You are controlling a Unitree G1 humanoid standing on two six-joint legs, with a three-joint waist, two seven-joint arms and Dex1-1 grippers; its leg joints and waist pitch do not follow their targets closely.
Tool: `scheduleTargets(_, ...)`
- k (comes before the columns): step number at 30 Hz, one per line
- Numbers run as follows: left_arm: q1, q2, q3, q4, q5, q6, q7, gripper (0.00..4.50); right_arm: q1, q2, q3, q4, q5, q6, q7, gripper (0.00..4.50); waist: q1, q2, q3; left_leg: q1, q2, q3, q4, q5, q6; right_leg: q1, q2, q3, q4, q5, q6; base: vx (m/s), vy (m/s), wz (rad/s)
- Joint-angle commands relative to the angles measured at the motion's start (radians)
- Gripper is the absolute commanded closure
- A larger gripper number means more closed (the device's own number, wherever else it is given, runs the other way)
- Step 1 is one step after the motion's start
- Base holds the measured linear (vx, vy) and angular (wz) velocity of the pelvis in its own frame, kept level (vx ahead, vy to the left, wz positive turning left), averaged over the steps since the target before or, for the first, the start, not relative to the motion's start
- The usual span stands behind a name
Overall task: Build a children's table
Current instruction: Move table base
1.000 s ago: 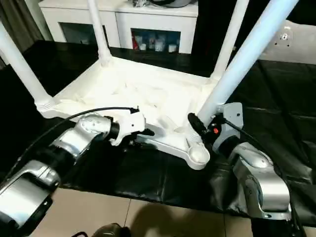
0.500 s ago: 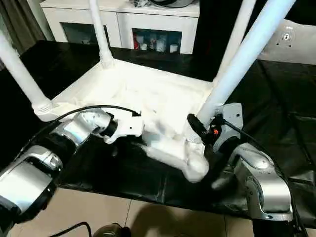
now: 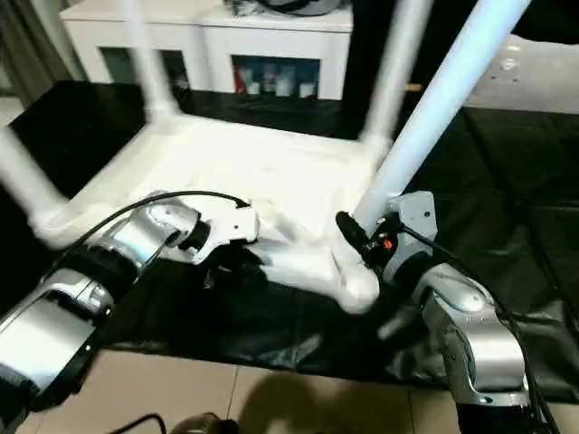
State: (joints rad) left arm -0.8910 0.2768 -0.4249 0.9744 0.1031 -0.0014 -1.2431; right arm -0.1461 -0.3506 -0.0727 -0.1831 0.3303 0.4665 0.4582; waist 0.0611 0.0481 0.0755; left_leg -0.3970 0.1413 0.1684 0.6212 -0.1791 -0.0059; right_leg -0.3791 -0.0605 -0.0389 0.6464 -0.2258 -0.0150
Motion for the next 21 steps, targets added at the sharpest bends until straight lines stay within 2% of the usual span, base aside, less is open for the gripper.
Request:
scheduleTargets(1,0.035,0.036,0.039,0.033,-0.014,0.065,0.07,4.47,-0.002,0.002,0.001,-0.007,-0.005,-0.009,0.005,2.63,0.016,-0.024,-0.076,0.017,0.081,-0.034,-0.075,-0.151,0.058,0.046,-0.112,0.045,-0.091,-0.129,-0.265,0.0,0.0,0.0)
scheduleTargets(2,0.078,0.049,0.058,-0.039,-0.02,0.093,0.073,4.47,-0.008,0.002,0.009,-0.002,-0.005,-0.013,0.005,2.63,0.013,-0.039,-0.075,0.017,0.082,-0.033,-0.076,-0.153,0.058,0.047,-0.11,0.045,-0.092,-0.145,-0.257,0.0,0.0,0.0)
scheduleTargets(3,0.09,0.053,0.062,-0.06,-0.021,0.098,0.076,4.49,-0.01,0.002,0.011,0.0,-0.006,-0.013,0.005,2.63,0.009,-0.033,-0.074,0.015,0.082,-0.033,-0.076,-0.15,0.058,0.045,-0.113,0.046,-0.091,-0.153,-0.255,0.0,0.0,0.0)
scheduleTargets(5,0.155,0.073,0.074,-0.175,-0.032,0.082,0.066,4.49,-0.018,0.003,0.019,0.008,-0.007,-0.016,0.006,2.63,0.005,-0.032,-0.074,0.017,0.084,-0.032,-0.076,-0.153,0.057,0.042,-0.111,0.047,-0.093,-0.164,-0.252,0.0,0.0,0.0)
scheduleTargets(6,0.181,0.08,0.073,-0.221,-0.039,0.05,0.049,4.49,-0.019,0.003,0.02,0.01,-0.008,-0.018,0.007,2.63,0.005,-0.027,-0.077,0.018,0.089,-0.033,-0.077,-0.153,0.055,0.041,-0.112,0.047,-0.091,-0.155,-0.248,0.0,0.0,0.0)
scheduleTargets(8,0.219,0.095,0.063,-0.282,-0.045,-0.004,0.019,4.5,-0.021,0.003,0.022,0.013,-0.009,-0.019,0.009,2.63,0.005,-0.026,-0.076,0.022,0.091,-0.032,-0.08,-0.16,0.055,0.036,-0.107,0.047,-0.09,-0.147,-0.244,0.0,0.0,0.0)
scheduleTargets(9,0.226,0.098,0.06,-0.292,-0.046,-0.012,0.014,4.5,-0.021,0.004,0.022,0.014,-0.01,-0.019,0.01,2.63,0.009,-0.024,-0.077,0.024,0.09,-0.03,-0.081,-0.164,0.051,0.034,-0.106,0.048,-0.09,-0.145,-0.241,0.0,0.0,0.0)
scheduleTargets(12,0.249,0.124,0.041,-0.334,-0.03,-0.081,-0.008,4.5,-0.022,0.002,0.02,0.017,-0.013,-0.019,0.012,2.63,0.014,-0.025,-0.074,0.026,0.091,-0.031,-0.087,-0.201,0.031,0.03,-0.107,0.05,-0.092,-0.174,-0.227,0.0,0.0,0.0)
scheduleTargets(16,0.255,0.108,0.074,-0.356,-0.029,-0.082,0.064,4.5,-0.021,0.002,0.022,0.018,-0.015,-0.02,0.013,2.63,0.019,-0.027,-0.073,0.029,0.091,-0.03,-0.089,-0.229,0.008,0.027,-0.108,0.052,-0.095,-0.204,-0.217,0.0,0.0,0.0)
scheduleTargets(19,0.247,0.096,0.093,-0.344,-0.06,-0.066,0.051,4.5,-0.023,0.002,0.022,0.016,-0.014,-0.019,0.01,2.63,0.027,-0.027,-0.074,0.029,0.09,-0.029,-0.089,-0.219,0.004,0.027,-0.11,0.053,-0.095,-0.205,-0.207,0.0,0.0,0.0)
scheduleTargets(20,0.247,0.089,0.107,-0.356,-0.086,-0.044,0.038,4.22,-0.022,0.001,0.021,0.015,-0.013,-0.018,0.01,2.63,0.027,-0.024,-0.074,0.029,0.091,-0.03,-0.089,-0.22,0.0,0.026,-0.109,0.053,-0.095,-0.2,-0.206,0.0,0.0,0.0)
scheduleTargets(21,0.247,0.086,0.115,-0.366,-0.103,-0.031,0.032,4.05,-0.022,0.001,0.02,0.014,-0.013,-0.018,0.009,2.63,0.027,-0.026,-0.074,0.029,0.091,-0.029,-0.09,-0.221,-0.001,0.026,-0.108,0.053,-0.093,-0.197,-0.207,0.0,0.0,0.0)
